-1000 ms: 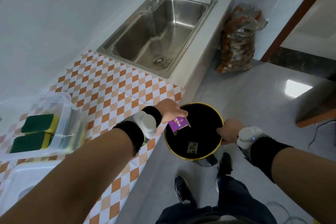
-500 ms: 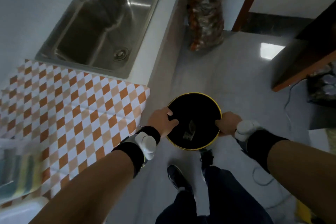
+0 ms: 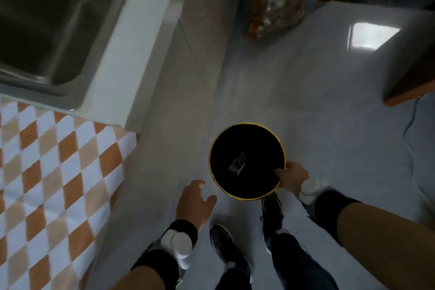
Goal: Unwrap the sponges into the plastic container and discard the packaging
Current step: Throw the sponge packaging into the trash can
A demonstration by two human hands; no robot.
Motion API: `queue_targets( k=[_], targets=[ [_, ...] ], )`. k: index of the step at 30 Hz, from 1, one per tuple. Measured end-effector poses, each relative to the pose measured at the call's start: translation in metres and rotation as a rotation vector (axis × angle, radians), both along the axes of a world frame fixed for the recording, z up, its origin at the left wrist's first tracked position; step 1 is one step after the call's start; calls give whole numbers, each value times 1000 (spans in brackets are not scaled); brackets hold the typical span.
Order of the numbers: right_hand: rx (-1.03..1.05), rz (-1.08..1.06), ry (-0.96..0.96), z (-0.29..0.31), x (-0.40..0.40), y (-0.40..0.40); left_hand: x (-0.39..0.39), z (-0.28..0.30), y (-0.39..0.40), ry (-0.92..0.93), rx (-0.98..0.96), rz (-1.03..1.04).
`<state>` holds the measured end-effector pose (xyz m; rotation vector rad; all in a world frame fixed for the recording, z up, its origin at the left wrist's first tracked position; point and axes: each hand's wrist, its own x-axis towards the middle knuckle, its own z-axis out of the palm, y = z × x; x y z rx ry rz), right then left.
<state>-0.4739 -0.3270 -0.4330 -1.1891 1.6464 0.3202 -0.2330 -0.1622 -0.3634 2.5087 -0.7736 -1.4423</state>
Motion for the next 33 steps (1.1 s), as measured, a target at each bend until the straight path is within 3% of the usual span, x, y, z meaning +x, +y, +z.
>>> queue_targets(
  k=[10, 21, 33],
  targets=[
    [-16, -22, -32, -145, 42, -19, 12, -153, -6, -3, 23, 117],
    [25, -31, -31, -229, 71, -22, 23, -185, 0, 25, 45, 187],
    [100, 158, -62, -127, 67, -23, 11, -120, -20, 22, 17, 149]
  ],
)
